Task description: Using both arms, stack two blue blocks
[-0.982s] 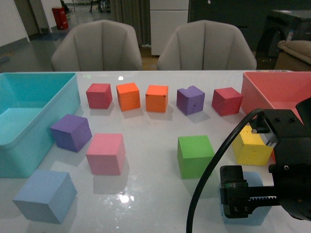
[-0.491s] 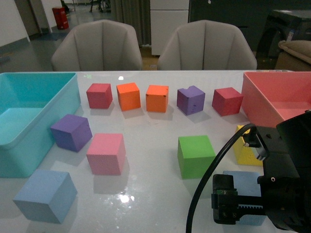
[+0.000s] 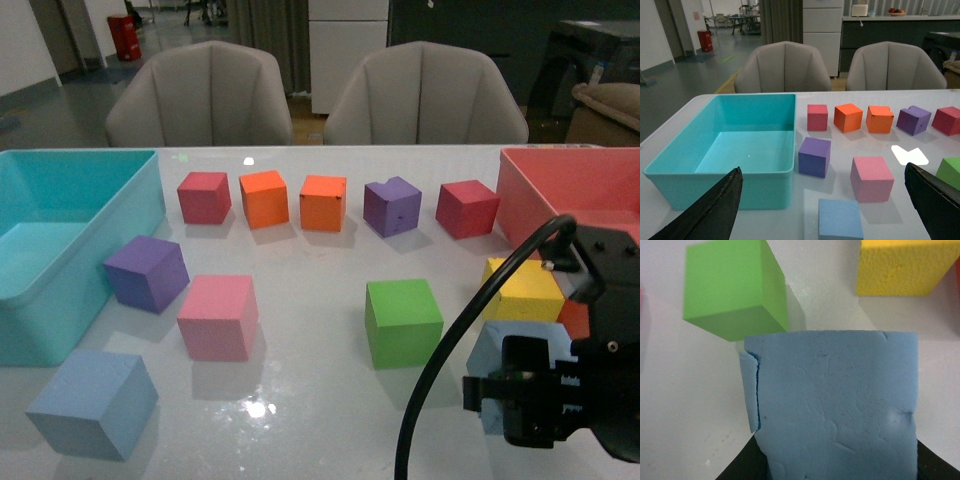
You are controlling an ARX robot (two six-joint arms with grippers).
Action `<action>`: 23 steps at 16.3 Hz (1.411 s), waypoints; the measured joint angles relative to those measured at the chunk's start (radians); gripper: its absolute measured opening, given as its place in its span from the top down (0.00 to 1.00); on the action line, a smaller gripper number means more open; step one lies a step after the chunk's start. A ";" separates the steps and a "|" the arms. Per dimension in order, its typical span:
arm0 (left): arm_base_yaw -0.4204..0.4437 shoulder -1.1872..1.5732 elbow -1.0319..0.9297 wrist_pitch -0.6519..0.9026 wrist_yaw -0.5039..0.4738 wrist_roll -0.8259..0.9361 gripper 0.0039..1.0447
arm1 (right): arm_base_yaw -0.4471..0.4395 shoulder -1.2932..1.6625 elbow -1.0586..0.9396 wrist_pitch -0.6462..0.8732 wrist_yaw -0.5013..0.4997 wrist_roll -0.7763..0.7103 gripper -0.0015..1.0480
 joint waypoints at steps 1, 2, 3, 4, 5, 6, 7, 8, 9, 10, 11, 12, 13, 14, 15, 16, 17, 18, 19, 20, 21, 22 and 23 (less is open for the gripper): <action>0.000 0.000 0.000 0.000 0.000 0.000 0.06 | -0.006 -0.051 0.005 -0.033 -0.011 -0.006 0.58; 0.000 0.000 0.000 0.000 0.000 0.000 0.06 | -0.019 -0.087 0.030 -0.069 -0.014 -0.018 0.59; 0.000 0.000 0.000 0.000 0.000 0.000 0.06 | -0.031 -0.096 0.082 -0.100 -0.012 -0.035 0.59; 0.000 0.000 0.000 0.000 0.000 0.000 0.06 | -0.042 -0.085 0.150 -0.131 -0.008 -0.051 0.59; 0.000 0.000 0.000 0.000 0.000 0.000 0.06 | -0.045 -0.055 0.226 -0.156 0.000 -0.071 0.59; 0.000 0.000 0.000 0.000 0.000 0.000 0.06 | -0.044 -0.009 0.306 -0.185 0.006 -0.084 0.59; 0.000 0.000 0.000 0.000 0.000 0.000 0.06 | -0.040 0.061 0.400 -0.214 0.008 -0.098 0.59; 0.000 0.000 0.000 0.000 0.000 0.000 0.06 | -0.029 0.122 0.478 -0.243 0.012 -0.106 0.59; 0.000 0.000 0.000 0.000 0.000 0.000 0.06 | -0.019 0.184 0.555 -0.272 0.016 -0.113 0.59; 0.000 0.000 0.000 0.000 0.000 0.000 0.06 | -0.002 0.251 0.642 -0.301 0.019 -0.119 0.59; 0.000 0.000 0.000 0.000 0.000 0.000 0.06 | 0.017 0.306 0.714 -0.320 0.021 -0.126 0.59; 0.000 0.000 0.000 0.000 0.000 0.000 0.06 | 0.034 0.359 0.783 -0.346 0.021 -0.129 0.59; 0.000 0.000 0.000 0.000 0.000 0.000 0.06 | 0.056 0.417 0.855 -0.368 0.020 -0.132 0.59; 0.000 0.000 0.000 0.000 0.000 0.000 0.06 | 0.073 0.461 0.909 -0.388 0.018 -0.132 0.60; 0.000 0.000 0.000 0.000 0.000 0.000 0.06 | 0.090 0.504 0.959 -0.402 0.012 -0.132 0.60; 0.000 0.000 0.000 0.000 0.000 0.000 0.06 | 0.104 0.550 1.014 -0.415 0.009 -0.132 0.60; 0.000 0.000 0.000 0.000 0.000 0.000 0.06 | 0.116 0.586 1.058 -0.436 0.001 -0.132 0.60; 0.000 0.000 0.000 0.000 0.000 0.000 0.06 | 0.122 0.622 1.105 -0.456 -0.007 -0.131 0.60; 0.000 0.000 0.000 0.000 0.000 0.000 0.06 | 0.129 0.649 1.143 -0.475 -0.012 -0.128 0.60; 0.000 0.000 0.000 0.000 0.000 0.000 0.06 | 0.129 0.674 1.178 -0.497 -0.018 -0.120 0.60; 0.000 0.000 0.000 0.000 0.000 0.000 0.06 | 0.128 0.693 1.211 -0.521 -0.019 -0.103 0.60; 0.000 0.000 0.000 0.000 0.000 0.000 0.06 | 0.127 0.709 1.237 -0.547 -0.019 -0.082 0.60; 0.000 0.000 0.000 0.000 0.000 0.000 0.06 | 0.127 0.727 1.258 -0.566 -0.025 -0.056 0.60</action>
